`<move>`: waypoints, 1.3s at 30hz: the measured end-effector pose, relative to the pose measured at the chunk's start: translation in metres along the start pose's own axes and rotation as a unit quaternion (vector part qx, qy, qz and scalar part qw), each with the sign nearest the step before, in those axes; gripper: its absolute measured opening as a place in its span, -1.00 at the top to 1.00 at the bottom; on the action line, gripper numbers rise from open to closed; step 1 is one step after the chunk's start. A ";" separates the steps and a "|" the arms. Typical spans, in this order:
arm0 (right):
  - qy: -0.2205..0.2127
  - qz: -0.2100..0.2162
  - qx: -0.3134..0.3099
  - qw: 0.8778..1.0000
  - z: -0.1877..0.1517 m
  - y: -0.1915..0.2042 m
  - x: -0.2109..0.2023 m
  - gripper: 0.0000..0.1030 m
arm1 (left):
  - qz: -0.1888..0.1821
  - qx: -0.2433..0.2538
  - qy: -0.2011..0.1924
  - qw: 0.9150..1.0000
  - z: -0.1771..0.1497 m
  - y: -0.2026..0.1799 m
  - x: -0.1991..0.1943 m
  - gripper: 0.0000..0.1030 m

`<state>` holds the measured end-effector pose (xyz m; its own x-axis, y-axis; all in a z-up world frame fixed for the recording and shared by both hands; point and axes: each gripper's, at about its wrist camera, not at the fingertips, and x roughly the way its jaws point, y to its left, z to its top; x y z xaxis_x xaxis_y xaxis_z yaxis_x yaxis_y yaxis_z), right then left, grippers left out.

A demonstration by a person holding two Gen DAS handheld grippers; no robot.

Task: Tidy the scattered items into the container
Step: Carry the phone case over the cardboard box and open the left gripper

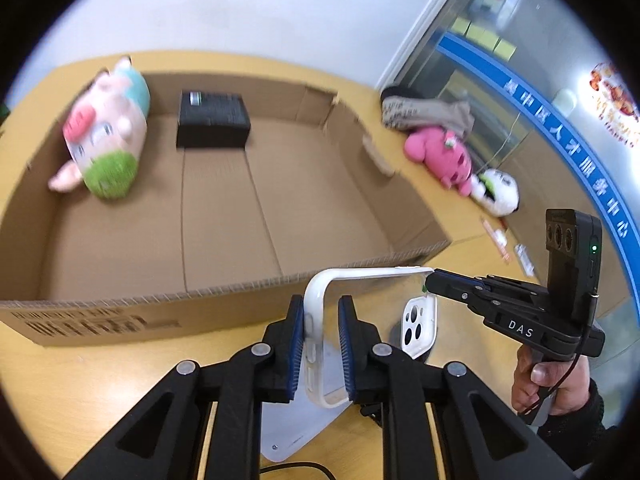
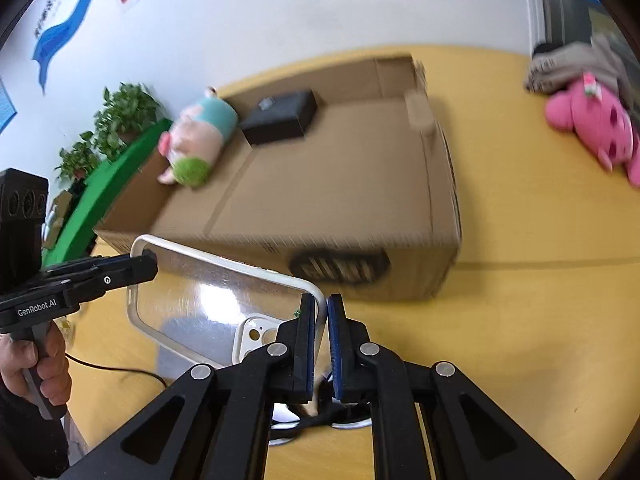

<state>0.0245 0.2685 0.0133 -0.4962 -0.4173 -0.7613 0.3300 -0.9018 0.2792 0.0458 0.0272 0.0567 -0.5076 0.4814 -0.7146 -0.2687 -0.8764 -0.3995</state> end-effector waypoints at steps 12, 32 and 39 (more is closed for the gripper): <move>-0.093 -0.003 -0.082 0.992 0.076 0.063 -0.048 0.86 | 0.004 0.018 -0.098 0.995 0.061 0.007 -0.082 0.71; -0.176 0.017 -0.134 0.975 0.204 0.137 -0.071 0.86 | 0.025 0.045 -0.171 0.984 0.170 0.034 -0.165 0.73; -0.163 0.011 -0.128 0.978 0.234 0.135 -0.055 0.86 | 0.022 0.036 -0.148 0.988 0.194 0.048 -0.146 0.73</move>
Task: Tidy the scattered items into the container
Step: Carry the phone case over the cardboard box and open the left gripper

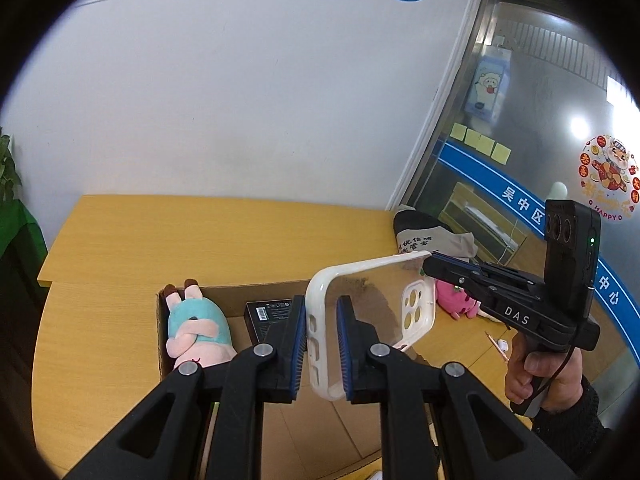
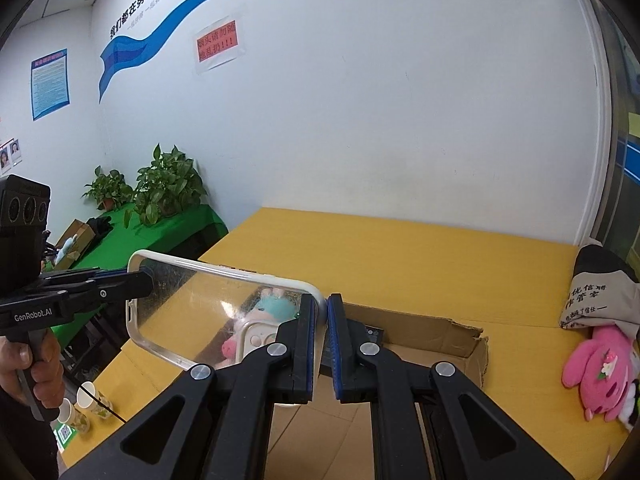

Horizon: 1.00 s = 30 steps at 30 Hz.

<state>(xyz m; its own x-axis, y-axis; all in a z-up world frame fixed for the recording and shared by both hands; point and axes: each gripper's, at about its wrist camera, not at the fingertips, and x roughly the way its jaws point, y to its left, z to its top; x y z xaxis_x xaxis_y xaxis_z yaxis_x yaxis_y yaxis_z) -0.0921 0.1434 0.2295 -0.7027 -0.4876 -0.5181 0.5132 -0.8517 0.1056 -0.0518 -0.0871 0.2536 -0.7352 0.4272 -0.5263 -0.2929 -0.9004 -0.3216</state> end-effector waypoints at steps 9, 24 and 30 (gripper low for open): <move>0.044 -0.005 0.007 0.999 -0.002 -0.014 0.051 0.86 | -0.003 -0.026 0.042 0.999 -0.011 0.031 0.041 0.73; 0.170 0.043 0.092 0.980 -0.130 -0.017 0.149 0.86 | 0.045 -0.083 0.180 0.979 -0.120 0.095 0.101 0.73; 0.221 0.043 0.117 0.967 -0.170 -0.019 0.179 0.86 | 0.074 -0.079 0.234 0.966 -0.149 0.106 0.125 0.69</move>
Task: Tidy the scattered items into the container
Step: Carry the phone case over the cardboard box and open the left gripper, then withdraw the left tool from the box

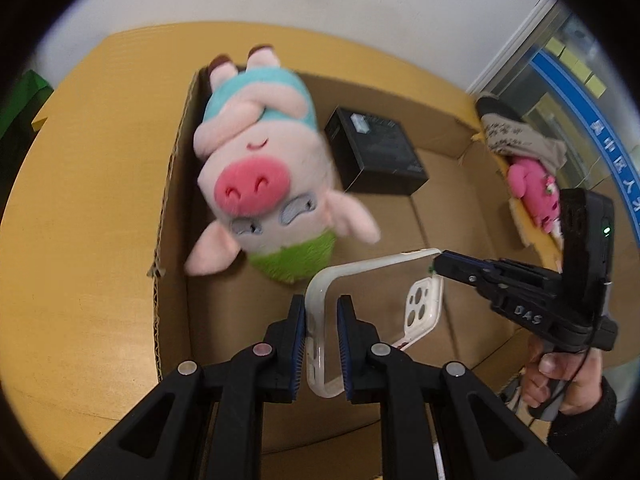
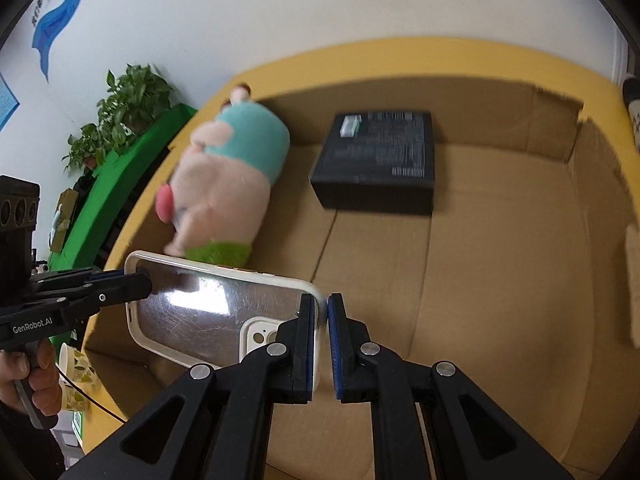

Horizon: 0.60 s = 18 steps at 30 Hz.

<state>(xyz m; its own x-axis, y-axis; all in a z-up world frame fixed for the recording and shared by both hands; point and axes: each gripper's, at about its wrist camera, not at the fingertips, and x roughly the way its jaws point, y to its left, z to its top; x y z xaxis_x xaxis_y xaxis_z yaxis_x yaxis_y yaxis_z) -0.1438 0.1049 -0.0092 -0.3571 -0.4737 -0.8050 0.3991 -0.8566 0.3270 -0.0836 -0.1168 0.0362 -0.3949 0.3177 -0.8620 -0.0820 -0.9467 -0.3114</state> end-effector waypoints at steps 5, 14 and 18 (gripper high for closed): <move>0.030 -0.018 -0.012 0.999 -0.001 0.010 0.010 0.85 | 0.051 0.013 0.039 0.998 -0.007 0.002 0.022 0.65; 0.047 0.010 -0.006 0.999 -0.008 0.013 0.016 0.65 | 0.102 0.030 0.040 0.993 -0.011 -0.001 0.018 0.61; -0.017 -0.015 -0.029 0.999 -0.013 0.026 -0.024 -0.61 | 0.156 0.051 -0.023 0.986 -0.018 -0.015 -0.010 0.32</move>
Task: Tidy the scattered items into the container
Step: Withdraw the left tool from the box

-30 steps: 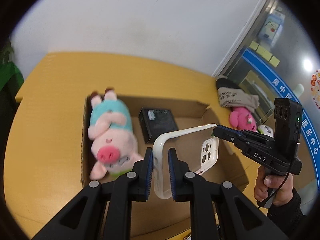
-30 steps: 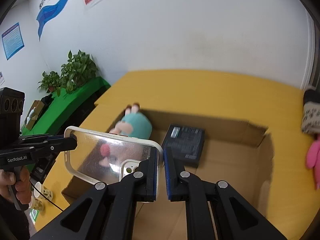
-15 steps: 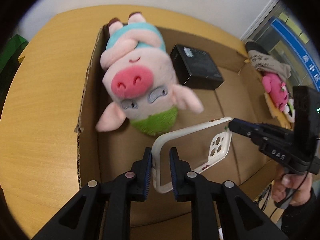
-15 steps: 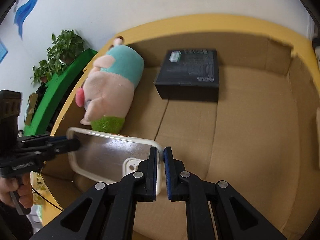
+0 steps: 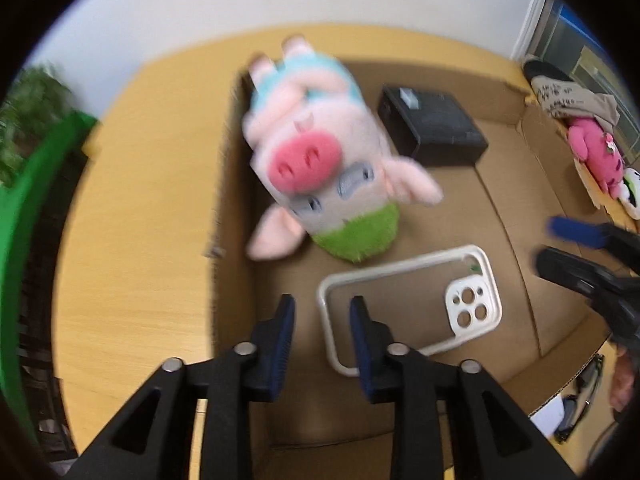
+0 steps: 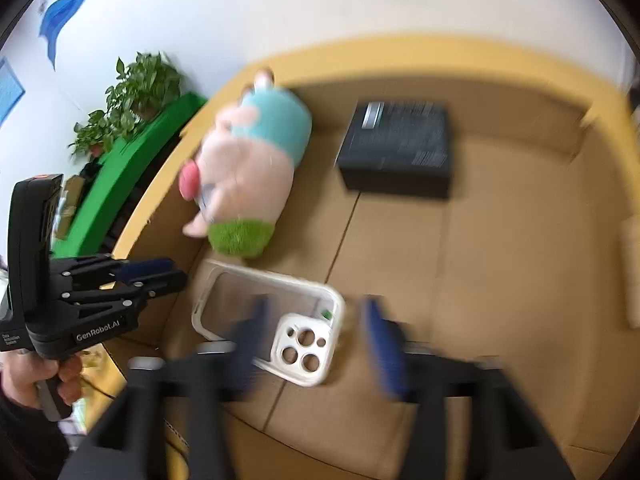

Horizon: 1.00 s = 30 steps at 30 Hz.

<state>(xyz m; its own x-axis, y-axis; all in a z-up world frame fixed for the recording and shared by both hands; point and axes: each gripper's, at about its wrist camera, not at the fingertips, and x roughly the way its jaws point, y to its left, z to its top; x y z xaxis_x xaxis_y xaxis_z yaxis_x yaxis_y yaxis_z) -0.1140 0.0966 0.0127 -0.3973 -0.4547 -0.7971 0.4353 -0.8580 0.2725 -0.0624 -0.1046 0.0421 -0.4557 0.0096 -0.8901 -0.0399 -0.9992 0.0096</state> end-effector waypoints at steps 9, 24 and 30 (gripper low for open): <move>-0.145 -0.100 -0.078 0.981 -0.036 0.041 -0.113 -0.99 | 0.005 -0.012 -0.242 0.970 -0.034 -0.043 -0.130 -0.53; -0.180 -0.133 -0.082 0.971 -0.067 0.057 -0.174 -0.99 | -0.008 0.017 -0.291 0.957 -0.064 -0.096 -0.182 -0.53; -0.184 -0.134 -0.083 0.970 -0.077 0.059 -0.184 -0.99 | -0.016 0.012 -0.291 0.957 -0.074 -0.099 -0.189 -0.53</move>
<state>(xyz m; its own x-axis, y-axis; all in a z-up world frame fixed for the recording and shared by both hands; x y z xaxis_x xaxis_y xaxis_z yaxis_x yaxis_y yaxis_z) 0.0473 0.1484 0.1338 -0.7622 -0.3008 -0.5732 0.3879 -0.9211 -0.0323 0.0937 -0.0102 0.1751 -0.8710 0.0684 -0.4864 -0.0802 -0.9968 0.0034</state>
